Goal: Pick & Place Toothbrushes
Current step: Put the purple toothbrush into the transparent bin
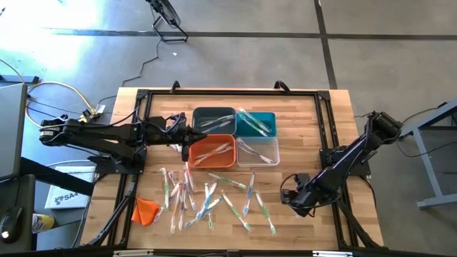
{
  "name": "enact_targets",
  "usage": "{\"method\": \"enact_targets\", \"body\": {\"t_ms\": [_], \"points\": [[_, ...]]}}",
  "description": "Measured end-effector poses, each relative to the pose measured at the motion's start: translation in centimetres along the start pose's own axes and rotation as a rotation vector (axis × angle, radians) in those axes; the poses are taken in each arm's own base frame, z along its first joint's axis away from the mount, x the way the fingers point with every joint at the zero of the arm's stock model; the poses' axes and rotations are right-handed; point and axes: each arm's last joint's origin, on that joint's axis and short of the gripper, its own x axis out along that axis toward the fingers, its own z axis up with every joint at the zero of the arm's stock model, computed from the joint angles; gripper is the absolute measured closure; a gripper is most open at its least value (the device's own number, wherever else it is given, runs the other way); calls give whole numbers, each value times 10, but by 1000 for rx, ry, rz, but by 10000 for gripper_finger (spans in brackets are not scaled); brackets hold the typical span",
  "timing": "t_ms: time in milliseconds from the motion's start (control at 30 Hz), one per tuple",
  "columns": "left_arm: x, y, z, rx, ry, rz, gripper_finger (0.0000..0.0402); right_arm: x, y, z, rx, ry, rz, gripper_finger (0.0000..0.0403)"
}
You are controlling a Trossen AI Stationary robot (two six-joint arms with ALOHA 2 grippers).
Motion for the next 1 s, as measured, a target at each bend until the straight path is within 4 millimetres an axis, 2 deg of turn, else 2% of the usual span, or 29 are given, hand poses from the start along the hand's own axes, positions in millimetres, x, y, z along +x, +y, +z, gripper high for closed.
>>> {"method": "enact_targets", "body": {"t_ms": [700, 1000], "points": [[0, 0, 0, 0, -2, 13, 401, -1, -6, 17, 23, -140, -92, 265], [0, 1, 0, 0, -3, 23, 401, 10, -16, 26, 21, -164, -115, 265]]}}
